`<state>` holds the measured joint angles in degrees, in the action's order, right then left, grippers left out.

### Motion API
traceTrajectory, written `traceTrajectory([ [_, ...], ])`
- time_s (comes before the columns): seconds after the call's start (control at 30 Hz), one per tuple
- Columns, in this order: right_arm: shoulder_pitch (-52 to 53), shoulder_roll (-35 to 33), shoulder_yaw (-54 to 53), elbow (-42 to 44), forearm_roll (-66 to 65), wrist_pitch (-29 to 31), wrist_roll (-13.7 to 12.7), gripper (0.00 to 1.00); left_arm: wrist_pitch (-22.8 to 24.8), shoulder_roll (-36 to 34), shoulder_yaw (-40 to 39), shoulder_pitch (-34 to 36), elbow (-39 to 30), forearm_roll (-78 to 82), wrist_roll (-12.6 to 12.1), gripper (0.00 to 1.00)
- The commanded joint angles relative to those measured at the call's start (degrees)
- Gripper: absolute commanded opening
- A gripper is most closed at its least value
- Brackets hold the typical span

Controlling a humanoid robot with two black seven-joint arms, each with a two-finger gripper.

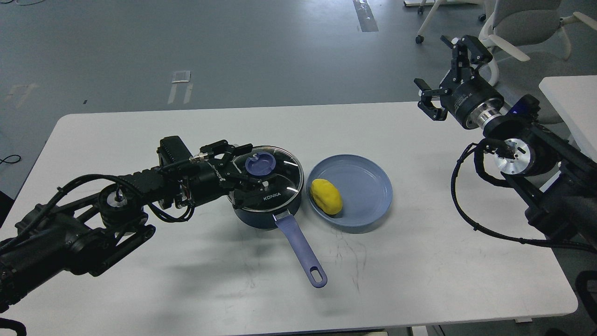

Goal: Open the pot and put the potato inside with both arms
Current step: 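Move the left gripper to the blue lid knob and grasp it, then lift the glass lid off the pot with the left gripper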

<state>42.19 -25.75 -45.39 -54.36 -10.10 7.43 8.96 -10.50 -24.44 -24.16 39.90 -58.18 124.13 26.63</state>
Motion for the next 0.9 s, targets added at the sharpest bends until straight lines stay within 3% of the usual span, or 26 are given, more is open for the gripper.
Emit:
traceTrajectory([
  [0.0, -0.09, -0.18, 0.04, 0.04, 0.0, -0.05, 0.01, 1.0, -0.22, 0.01, 0.08, 0.0, 0.78, -0.29, 0.08, 0.93],
  [0.1, -0.09, -0.71, 0.04, 0.04, 0.0, -0.05, 0.01, 1.0, 0.04, -0.17, 0.16, -0.18, 1.05, -0.29, 0.09, 0.73],
  [0.33, -0.09, -0.8, 0.13, 0.22, 0.0, -0.05, 0.1, 1.0, -0.13, -0.96, 3.59, 0.09, 1.22, -1.43, 0.96, 0.64],
  [0.47, -0.26, -0.8, 0.22, 0.31, 0.0, -0.05, 0.1, 1.0, -0.05, -1.22, 3.5, 0.52, 0.7, -1.52, 1.37, 0.46],
  [0.83, -0.44, -0.8, 0.3, 0.48, 0.0, -0.05, 0.1, 1.0, -0.22, -2.8, 3.33, 0.88, 0.35, -4.94, 1.37, 0.33],
  [0.87, -0.7, -0.27, 0.56, 0.4, 0.0, 0.04, 0.1, 1.0, -0.31, -21.42, 0.98, 2.01, -22.63, -20.26, 1.37, 0.3],
])
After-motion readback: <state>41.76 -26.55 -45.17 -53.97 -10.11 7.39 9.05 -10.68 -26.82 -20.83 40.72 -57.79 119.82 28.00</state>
